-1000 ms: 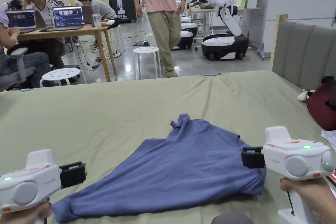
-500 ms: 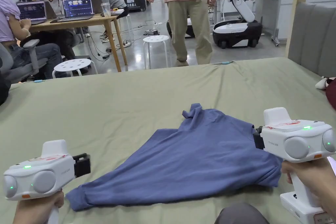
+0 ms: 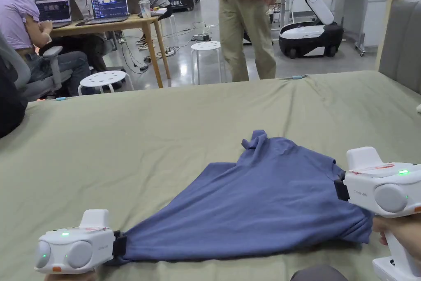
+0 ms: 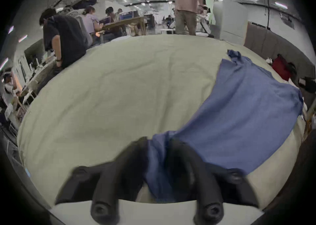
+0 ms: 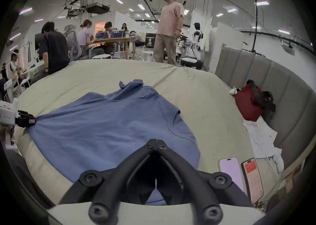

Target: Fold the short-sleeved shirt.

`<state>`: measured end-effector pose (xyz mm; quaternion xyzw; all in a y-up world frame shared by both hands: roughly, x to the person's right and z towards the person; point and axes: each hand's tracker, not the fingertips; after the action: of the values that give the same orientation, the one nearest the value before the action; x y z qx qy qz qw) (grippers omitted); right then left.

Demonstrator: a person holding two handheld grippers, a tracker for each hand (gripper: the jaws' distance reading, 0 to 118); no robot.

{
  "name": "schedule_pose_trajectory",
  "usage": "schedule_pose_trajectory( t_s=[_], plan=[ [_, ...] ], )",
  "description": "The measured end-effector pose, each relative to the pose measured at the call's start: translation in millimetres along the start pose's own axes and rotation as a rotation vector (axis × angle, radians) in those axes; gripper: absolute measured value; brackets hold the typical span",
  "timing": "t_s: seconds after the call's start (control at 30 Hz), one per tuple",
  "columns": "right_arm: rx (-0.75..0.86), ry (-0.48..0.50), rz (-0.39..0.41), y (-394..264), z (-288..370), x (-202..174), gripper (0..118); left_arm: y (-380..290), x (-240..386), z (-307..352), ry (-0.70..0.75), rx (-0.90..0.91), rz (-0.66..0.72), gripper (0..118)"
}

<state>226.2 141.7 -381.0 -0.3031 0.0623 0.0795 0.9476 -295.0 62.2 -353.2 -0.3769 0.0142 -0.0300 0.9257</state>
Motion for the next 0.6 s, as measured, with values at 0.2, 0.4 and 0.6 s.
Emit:
schedule_pose_trajectory(
  t_s=[0.2, 0.4, 0.6],
  plan=[
    [-0.006, 0.005, 0.009, 14.3, -10.2, 3.1, 0, 32.9, 5.0, 17.9, -0.023, 0.085, 0.032, 2],
    [-0.023, 0.027, 0.055, 82.3, -48.2, 13.5, 0, 64.5, 14.8, 31.5, -0.05, 0.145, 0.018, 2],
    [-0.064, 0.151, 0.096, 150.5, -139.2, 9.5, 104, 93.6, 22.8, -2.5, -0.081, 0.135, 0.05, 2]
  ],
)
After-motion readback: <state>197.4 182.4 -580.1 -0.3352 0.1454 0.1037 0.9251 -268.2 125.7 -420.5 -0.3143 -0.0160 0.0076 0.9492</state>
